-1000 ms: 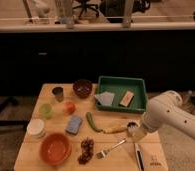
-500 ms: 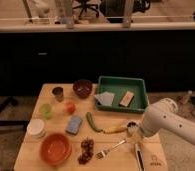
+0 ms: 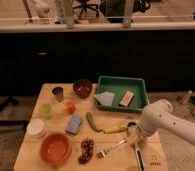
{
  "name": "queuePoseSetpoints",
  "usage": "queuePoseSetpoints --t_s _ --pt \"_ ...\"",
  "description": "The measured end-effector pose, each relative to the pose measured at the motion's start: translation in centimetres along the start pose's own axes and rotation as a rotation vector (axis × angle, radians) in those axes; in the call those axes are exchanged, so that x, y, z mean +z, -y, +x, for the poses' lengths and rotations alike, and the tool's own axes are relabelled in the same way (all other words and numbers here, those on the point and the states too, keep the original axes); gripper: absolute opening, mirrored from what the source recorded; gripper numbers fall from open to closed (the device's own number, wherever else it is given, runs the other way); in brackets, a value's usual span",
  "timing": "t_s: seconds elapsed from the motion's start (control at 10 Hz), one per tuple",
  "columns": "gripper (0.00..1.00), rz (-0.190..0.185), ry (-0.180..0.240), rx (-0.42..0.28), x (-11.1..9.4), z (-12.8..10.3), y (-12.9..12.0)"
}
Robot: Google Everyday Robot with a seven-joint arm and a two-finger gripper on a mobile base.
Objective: Place brush in red bowl
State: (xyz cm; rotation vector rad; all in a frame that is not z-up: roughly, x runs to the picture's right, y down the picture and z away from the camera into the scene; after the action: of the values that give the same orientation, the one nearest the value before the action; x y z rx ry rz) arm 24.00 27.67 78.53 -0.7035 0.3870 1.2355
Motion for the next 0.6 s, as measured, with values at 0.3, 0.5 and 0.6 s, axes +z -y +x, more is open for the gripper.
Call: queuePoseSetpoints --t_s 0.3,0.5,0.6 --pt "0.80 0.033 -0.015 0.072 0.5 1.0 0.0" --pt "0.80 0.082 -0.016 0.112 0.6 1.4 0.1" --pt "0.80 0.083 -0.013 0.110 0.7 1.3 -0.1"
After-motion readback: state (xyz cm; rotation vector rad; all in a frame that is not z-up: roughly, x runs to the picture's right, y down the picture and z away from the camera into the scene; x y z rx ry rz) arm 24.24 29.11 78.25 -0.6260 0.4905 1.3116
